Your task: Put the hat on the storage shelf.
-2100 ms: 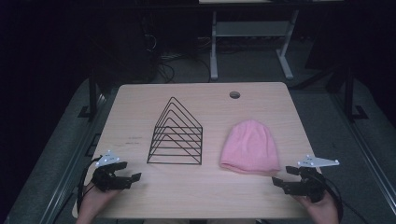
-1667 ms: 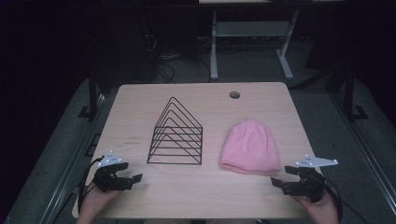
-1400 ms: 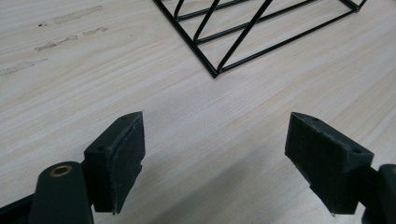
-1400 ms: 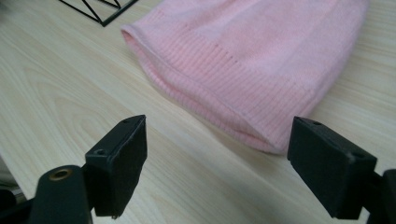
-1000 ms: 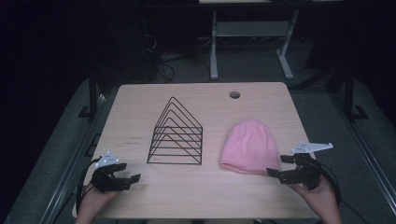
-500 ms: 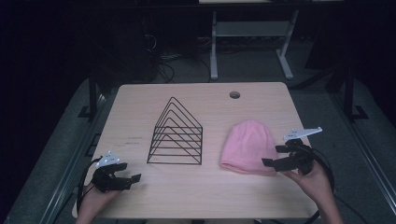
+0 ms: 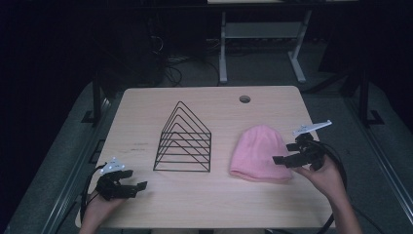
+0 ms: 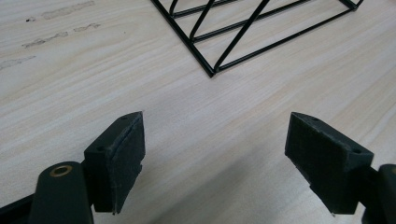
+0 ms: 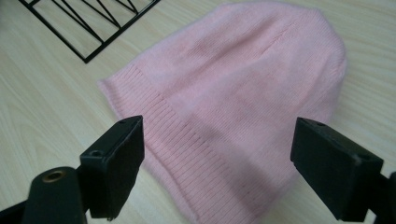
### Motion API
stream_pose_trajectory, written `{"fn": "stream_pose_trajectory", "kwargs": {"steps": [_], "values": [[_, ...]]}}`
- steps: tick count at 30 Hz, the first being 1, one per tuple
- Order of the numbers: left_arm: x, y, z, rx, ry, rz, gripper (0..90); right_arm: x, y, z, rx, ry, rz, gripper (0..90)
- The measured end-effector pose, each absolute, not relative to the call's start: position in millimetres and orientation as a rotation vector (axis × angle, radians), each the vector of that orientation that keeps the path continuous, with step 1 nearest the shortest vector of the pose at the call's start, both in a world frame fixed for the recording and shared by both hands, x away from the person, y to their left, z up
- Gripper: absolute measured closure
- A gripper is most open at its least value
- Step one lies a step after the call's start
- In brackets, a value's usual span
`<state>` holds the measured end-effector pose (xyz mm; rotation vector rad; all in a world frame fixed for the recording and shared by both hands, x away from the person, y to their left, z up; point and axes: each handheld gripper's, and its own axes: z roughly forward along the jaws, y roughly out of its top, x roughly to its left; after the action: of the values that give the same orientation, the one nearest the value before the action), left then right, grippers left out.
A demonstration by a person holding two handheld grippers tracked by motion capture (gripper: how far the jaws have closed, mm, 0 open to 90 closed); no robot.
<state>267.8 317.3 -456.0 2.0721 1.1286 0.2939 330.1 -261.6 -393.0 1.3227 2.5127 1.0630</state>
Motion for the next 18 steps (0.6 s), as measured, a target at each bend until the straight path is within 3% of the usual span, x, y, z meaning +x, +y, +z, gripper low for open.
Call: {"fn": "stream_pose_trajectory", "kwargs": {"steps": [18], "values": [[268, 318, -456, 2.063, 1.133, 0.290, 20.2, 368, -265, -379, 1.343, 2.523, 1.021, 17.0]]}}
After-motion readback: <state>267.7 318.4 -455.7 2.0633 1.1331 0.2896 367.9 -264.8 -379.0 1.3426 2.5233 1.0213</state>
